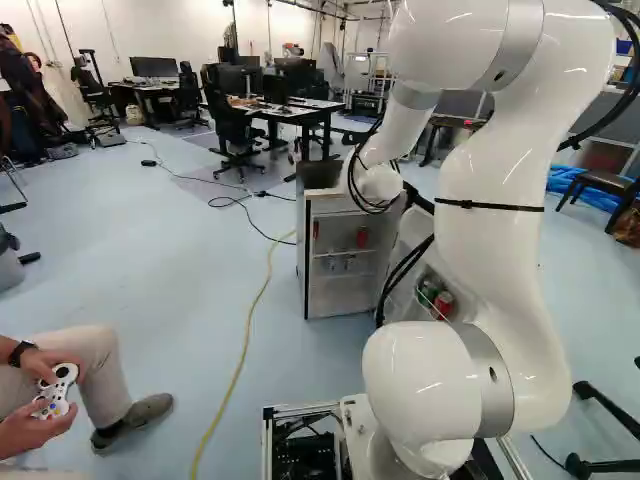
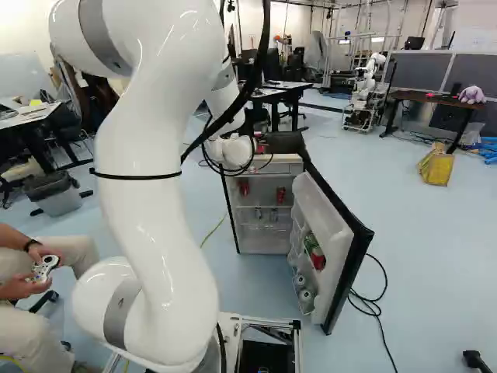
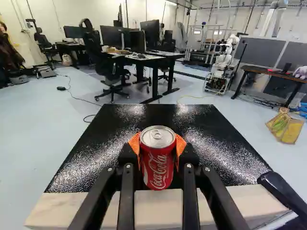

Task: Grab a drink from the fridge

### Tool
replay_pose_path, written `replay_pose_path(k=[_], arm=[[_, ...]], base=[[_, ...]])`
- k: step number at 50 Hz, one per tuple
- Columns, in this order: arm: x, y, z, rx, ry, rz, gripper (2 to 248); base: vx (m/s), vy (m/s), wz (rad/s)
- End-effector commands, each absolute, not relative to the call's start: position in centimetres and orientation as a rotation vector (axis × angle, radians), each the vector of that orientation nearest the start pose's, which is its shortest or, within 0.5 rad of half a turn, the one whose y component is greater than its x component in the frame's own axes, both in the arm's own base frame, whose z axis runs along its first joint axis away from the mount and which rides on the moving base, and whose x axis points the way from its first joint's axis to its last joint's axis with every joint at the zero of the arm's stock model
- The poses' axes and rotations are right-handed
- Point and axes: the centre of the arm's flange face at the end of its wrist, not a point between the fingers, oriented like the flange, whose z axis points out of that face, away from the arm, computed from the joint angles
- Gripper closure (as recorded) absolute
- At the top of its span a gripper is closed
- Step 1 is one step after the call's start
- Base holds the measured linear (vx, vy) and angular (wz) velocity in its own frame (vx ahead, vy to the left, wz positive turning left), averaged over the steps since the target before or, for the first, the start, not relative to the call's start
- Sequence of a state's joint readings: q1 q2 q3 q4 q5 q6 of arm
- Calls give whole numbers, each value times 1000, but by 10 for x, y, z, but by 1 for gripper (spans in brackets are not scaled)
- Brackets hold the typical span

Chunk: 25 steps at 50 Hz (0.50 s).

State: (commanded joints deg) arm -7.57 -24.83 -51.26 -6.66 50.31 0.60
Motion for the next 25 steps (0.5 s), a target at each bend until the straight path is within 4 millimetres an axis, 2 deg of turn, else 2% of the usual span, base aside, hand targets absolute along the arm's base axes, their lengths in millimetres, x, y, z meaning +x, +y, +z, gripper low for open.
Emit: replay_pose_path(k=[16, 17, 21, 22, 25], arm=[[571, -68, 380, -2509, -3, -1974, 158], [571, -68, 380, -2509, -3, -1974, 148], [571, -68, 380, -2509, -3, -1974, 148], [571, -68, 380, -2509, -3, -1974, 117], [571, -68, 380, -2509, -3, -1974, 117]], base=[[0, 0, 0], [0, 0, 0], [0, 0, 0], [0, 0, 0], [0, 0, 0]])
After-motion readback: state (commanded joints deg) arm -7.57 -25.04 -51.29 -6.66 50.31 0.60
